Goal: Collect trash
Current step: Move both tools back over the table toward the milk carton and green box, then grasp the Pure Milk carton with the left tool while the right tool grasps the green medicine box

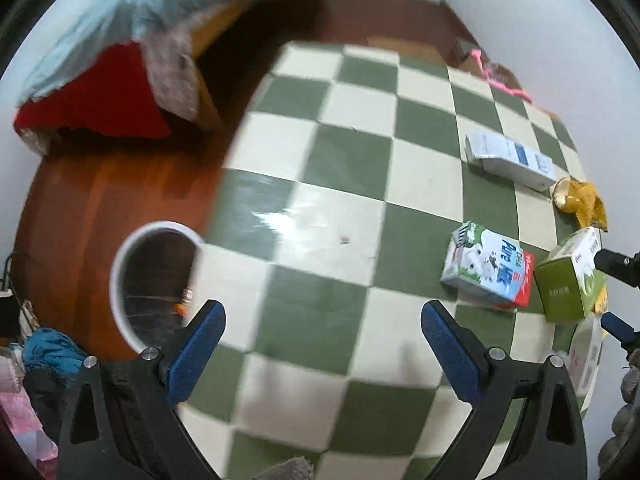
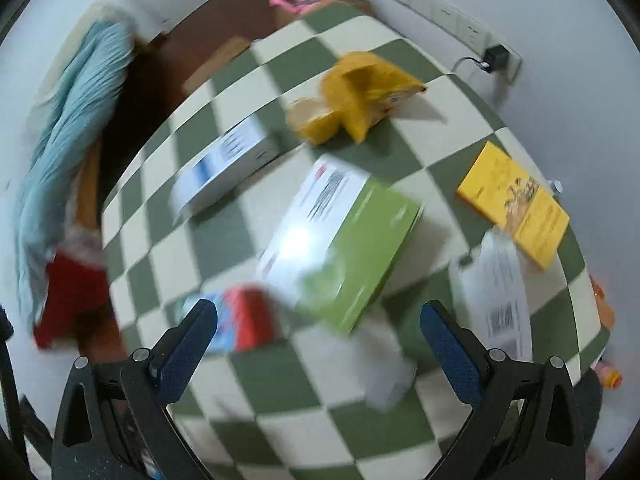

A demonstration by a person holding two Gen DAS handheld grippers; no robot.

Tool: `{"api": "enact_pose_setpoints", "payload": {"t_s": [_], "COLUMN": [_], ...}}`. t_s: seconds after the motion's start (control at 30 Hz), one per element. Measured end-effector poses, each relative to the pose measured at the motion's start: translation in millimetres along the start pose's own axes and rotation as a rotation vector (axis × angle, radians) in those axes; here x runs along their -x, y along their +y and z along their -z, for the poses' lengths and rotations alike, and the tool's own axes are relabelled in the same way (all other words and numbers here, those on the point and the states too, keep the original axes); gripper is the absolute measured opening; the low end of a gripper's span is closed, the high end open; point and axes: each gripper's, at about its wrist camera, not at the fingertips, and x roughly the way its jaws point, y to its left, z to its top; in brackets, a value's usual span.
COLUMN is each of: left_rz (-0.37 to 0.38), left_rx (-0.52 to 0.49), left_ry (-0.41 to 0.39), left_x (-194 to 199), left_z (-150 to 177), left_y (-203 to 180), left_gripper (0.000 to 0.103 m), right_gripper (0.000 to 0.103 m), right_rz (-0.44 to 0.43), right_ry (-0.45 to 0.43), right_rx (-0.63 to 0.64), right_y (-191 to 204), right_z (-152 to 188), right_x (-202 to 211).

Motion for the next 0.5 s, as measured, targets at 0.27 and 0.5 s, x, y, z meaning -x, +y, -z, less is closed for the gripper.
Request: {"api": "enact_pose_setpoints", "payload": {"t_s": [0.27, 0.5], "left_rz": [0.088, 0.199], "left_rx": [-0.148, -0.286], "left_ry": [0.004, 0.065], "left_x": [-4, -10], "left_z": [-12, -17], "left_y": [-53, -99], "left_gripper": [0.100, 0.102], "right_gripper": [0.097, 0.094], "right_rz": [0.024, 0.101], "right_ry": [0.086, 0.116], "right_rx": [0.022, 0.207], "right_y": [-6, -11], "right_z": [-25, -29], "right_x": [-38, -28]}}
